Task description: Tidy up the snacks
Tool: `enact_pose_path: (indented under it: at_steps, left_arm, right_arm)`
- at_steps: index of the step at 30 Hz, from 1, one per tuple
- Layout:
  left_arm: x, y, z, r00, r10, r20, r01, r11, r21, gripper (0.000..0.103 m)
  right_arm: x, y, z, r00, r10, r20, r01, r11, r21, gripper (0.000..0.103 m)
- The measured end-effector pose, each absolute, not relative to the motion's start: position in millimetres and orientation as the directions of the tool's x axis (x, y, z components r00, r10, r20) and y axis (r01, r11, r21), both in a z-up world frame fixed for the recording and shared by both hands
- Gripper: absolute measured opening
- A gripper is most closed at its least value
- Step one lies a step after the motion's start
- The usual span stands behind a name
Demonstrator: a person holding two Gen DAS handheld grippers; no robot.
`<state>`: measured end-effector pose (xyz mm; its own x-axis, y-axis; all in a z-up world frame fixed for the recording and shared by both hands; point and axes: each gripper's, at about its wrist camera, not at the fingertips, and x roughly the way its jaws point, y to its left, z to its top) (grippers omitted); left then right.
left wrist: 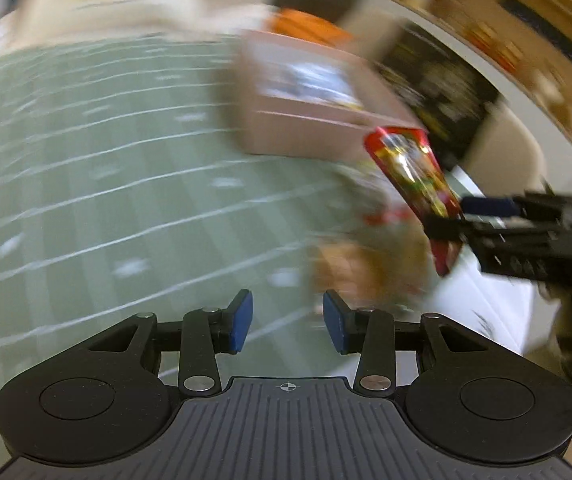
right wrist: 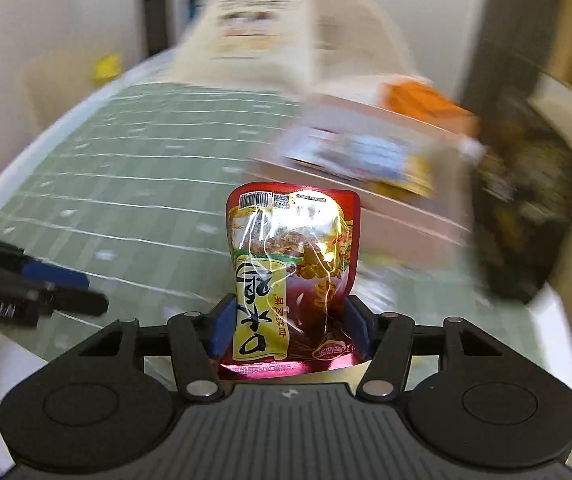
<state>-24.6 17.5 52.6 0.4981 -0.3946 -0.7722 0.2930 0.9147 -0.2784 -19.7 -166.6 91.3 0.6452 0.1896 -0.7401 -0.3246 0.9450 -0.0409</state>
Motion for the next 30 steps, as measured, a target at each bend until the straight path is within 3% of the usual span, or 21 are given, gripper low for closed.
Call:
enact_pose_path:
  at_steps: [4, 9, 11, 14, 18, 21, 24, 30]
  left_arm:
    - [-20, -42, 51, 0.506, -0.341, -0.792, 0.412, 0.903, -0.125, 0.044]
    - [-15, -78, 39, 0.555, -0.224, -0.801, 0.453, 0.889, 0.065, 0.054]
    - [-10, -71, 36, 0.553, -0.212, -0.806, 0.425, 0.904, 0.054, 0.059]
    - [0, -52, 38, 0.546, -0.215, -0.810, 0.374, 0.927, 0.005, 0.057]
    - [2, -25, 41, 0.533, -0.228, -0.815, 0.318, 0.946, -0.057, 0.056]
    - [-2, -6, 41, 0.540, -0.195, -0.819, 0.253, 0.965, -0.063, 0.056]
    - [-4, 8, 41, 0.539, -0.194, -0.820, 0.198, 0.975, -0.100, 0.056]
    - [-9, 18, 43, 0.531, -0.201, -0.824, 0.172, 0.977, -0.127, 0.056]
  right_arm:
    - [-27, -219, 81, 0.650, 0.057, -0.758, -0.123, 0.992, -0.031, 0.060]
    - [-38, -260, 72, 0.633, 0.056, -0.772, -0.005, 0.998, 0.068, 0.065]
    - [-46, -261, 67, 0.637, 0.025, -0.771, 0.007, 0.999, 0.038, 0.065]
    - [-51, -254, 65, 0.656, -0.005, -0.755, -0.003, 1.000, -0.009, 0.065]
    - [-56, -238, 78, 0.691, 0.084, -0.718, -0.081, 0.996, 0.039, 0.064]
    - [-39, -225, 83, 0.679, 0.174, -0.713, -0.137, 0.984, 0.110, 0.052]
    - [-8, -209, 82, 0.688, 0.168, -0.706, -0.155, 0.984, 0.083, 0.051]
    - [58, -170, 45, 0.602, 0.145, -0.785, -0.201, 0.979, 0.027, 0.053]
